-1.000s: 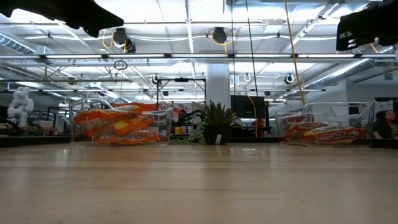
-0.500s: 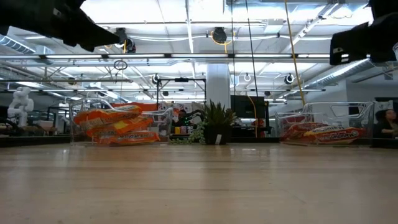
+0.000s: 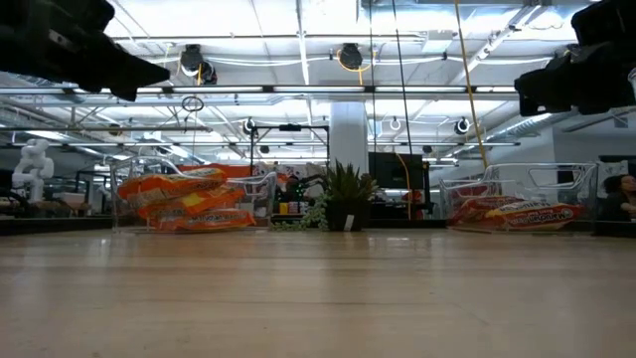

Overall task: Sort Maruchan noodles
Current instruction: Return to Home Position

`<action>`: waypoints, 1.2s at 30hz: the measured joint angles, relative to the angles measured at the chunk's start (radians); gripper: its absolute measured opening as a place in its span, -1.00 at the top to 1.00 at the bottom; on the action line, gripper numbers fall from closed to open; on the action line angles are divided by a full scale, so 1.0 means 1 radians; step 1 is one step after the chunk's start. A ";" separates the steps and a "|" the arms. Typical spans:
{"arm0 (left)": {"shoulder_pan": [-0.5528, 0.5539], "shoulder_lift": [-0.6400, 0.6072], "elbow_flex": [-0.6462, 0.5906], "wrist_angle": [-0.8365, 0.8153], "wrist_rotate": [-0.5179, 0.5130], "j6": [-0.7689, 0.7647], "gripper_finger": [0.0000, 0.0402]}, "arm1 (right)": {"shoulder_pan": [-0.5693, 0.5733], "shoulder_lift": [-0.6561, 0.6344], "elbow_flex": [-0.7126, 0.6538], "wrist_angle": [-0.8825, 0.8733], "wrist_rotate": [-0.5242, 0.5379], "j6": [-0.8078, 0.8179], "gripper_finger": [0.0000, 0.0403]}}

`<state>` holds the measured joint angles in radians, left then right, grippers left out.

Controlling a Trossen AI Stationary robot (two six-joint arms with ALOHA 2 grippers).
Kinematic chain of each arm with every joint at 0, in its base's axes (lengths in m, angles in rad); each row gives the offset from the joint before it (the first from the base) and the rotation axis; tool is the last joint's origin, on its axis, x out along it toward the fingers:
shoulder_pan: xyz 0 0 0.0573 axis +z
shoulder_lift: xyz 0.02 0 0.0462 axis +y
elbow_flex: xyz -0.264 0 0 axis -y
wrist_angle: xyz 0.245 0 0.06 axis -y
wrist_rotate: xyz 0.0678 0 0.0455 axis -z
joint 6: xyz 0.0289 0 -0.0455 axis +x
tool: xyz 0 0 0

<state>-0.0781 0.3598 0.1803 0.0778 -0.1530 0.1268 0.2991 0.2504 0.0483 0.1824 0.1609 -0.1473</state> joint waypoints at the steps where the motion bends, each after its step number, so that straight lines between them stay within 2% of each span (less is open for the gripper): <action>1: 0.000 -0.015 -0.011 0.000 0.014 0.001 0.98 | -0.008 0.000 0.000 -0.004 -0.006 0.000 1.00; 9: 0.000 -0.129 -0.086 -0.023 0.034 0.005 0.98 | -0.052 0.000 -0.001 -0.017 -0.007 -0.021 1.00; 20: 0.000 -0.277 -0.171 -0.034 0.045 0.014 0.98 | -0.056 0.000 -0.002 -0.018 -0.006 -0.042 1.00; 30: 0.054 -0.298 -0.169 -0.049 0.047 0.005 0.98 | -0.056 -0.003 -0.002 -0.022 0.015 -0.047 1.00; 36: 0.094 -0.295 -0.169 -0.052 0.047 -0.007 0.98 | -0.058 -0.053 -0.002 -0.021 0.021 -0.049 1.00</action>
<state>0.0158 0.0647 0.0109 0.0260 -0.1059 0.1195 0.2409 0.1976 0.0460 0.1612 0.1819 -0.1959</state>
